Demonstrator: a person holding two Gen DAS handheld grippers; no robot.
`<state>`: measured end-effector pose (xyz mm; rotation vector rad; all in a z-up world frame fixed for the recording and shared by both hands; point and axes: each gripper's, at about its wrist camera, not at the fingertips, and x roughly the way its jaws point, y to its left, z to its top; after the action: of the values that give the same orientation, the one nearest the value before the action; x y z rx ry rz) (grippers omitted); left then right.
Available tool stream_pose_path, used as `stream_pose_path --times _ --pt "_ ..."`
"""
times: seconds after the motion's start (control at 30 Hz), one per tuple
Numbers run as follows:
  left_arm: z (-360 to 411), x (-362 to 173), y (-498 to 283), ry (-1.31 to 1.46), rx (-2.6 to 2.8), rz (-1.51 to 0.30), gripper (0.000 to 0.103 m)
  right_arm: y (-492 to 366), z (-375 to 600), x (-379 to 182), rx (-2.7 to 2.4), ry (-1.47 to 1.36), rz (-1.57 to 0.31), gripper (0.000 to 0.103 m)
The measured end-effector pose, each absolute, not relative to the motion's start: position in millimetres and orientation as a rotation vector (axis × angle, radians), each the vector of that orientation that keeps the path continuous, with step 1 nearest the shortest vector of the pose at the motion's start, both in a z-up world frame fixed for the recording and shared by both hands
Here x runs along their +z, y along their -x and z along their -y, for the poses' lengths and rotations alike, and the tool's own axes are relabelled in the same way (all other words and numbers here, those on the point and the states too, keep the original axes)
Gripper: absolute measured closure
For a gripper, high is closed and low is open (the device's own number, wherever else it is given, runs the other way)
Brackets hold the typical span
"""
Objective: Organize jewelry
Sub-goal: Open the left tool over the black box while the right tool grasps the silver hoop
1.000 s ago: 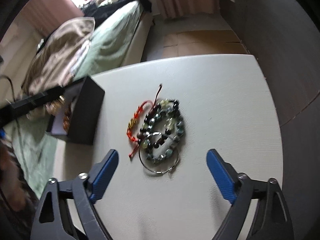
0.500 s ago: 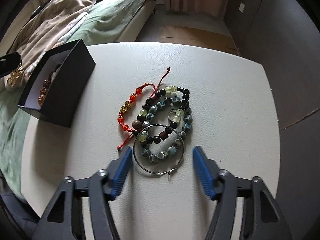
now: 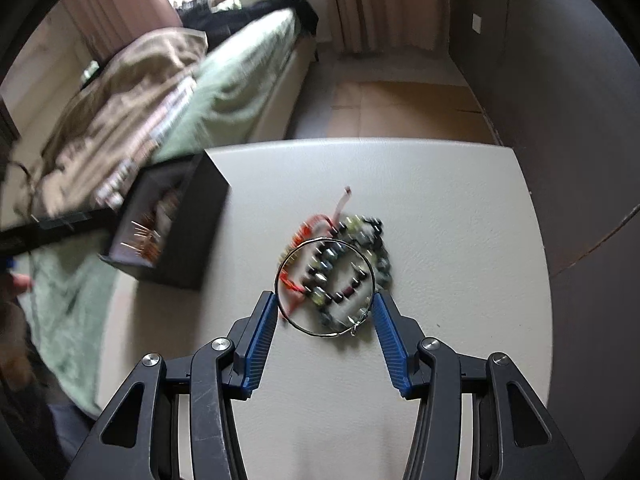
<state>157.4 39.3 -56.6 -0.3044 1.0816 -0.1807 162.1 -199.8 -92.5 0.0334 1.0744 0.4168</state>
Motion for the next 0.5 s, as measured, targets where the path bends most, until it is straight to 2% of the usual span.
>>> stream_pose_path --times 0.03,0.3,0.37,0.43,0.5 --pt "-40.7 -54.3 -156.3 0.308 -0.183 -1.067 0.033 -161.6 199.0 -88.3 0.430 -0.057 -1.057 0.053" --pt "-60.8 -44.6 -156.2 0.326 -0.172 -0.995 0.032 -162.9 169.7 -63.1 0.550 -0.181 -0.944 0.053" --pt "-69.0 -43.6 -157.5 0.336 -0.173 -0.979 0.019 -166.3 157.0 -61.5 0.579 -0.197 -0.933 0.053" --pt "-78.9 -42.6 -158.6 0.359 -0.178 -0.960 0.011 -167.7 143.7 -61.5 0.601 -0.200 -0.928 0.053" --pt "-89.0 -41.2 -159.7 0.381 -0.170 -0.943 0.010 -168.8 131.3 -62.1 0.620 -0.203 -0.920 0.053"
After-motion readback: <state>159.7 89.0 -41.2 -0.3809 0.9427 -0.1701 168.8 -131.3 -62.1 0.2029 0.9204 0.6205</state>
